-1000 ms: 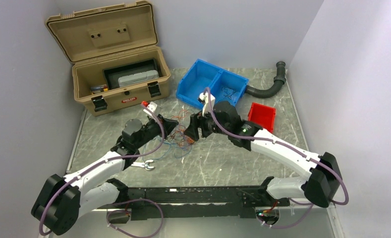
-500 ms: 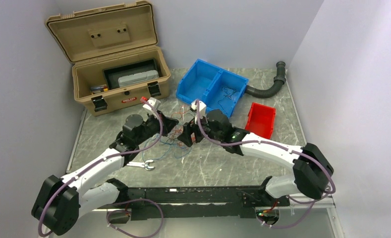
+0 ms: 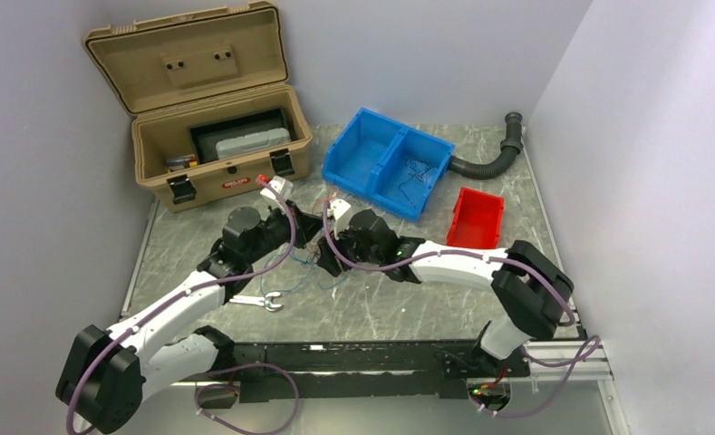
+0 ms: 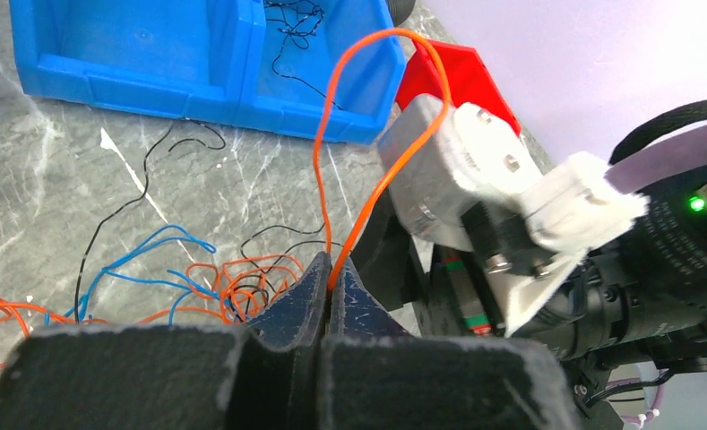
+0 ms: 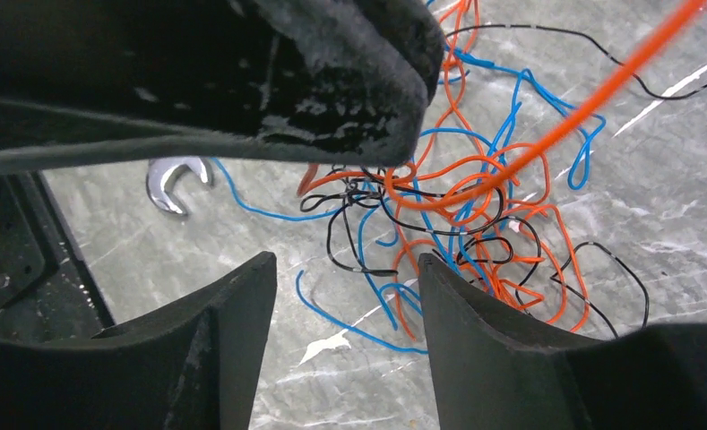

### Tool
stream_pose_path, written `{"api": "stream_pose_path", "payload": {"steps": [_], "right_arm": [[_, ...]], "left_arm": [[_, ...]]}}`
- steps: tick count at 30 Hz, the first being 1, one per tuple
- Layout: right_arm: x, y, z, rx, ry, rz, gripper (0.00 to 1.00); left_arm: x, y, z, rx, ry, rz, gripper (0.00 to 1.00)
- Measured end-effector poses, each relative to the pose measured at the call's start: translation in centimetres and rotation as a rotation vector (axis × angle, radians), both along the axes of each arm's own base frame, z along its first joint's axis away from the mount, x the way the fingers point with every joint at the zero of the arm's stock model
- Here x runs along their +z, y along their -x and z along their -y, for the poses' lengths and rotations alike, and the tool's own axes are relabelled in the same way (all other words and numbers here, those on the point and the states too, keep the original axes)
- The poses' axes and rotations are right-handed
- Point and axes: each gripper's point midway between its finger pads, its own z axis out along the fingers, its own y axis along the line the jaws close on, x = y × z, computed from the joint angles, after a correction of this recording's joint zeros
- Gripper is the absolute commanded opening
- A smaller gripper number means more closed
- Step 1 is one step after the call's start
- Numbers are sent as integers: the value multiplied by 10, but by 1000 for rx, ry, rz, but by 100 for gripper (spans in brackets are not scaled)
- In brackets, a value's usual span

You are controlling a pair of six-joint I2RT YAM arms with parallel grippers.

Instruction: Untangle the cables

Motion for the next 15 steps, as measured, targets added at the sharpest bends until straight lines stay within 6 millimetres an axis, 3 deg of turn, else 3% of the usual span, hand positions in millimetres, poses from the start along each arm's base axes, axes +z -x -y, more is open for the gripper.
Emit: {"api": "stream_pose_path", "payload": {"steps": [3, 4, 6, 8, 15], "right_arm": [[-11, -2, -2, -9, 29, -1, 59], [-13, -2, -3, -11, 36, 0, 53], [-17, -6, -4, -22, 52, 8, 19], [-19, -10, -5, -34, 64, 19, 0], [-13, -14, -5, -67, 54, 21, 0]], "left_arm": [[-2, 1, 0, 0, -5, -9, 0], [-3, 1, -1, 0, -8, -13, 0], [-3, 1, -1, 2, -9, -16, 0], [-1, 0, -1, 5, -9, -13, 0], [2, -13, -10, 94, -28, -45, 0]]}}
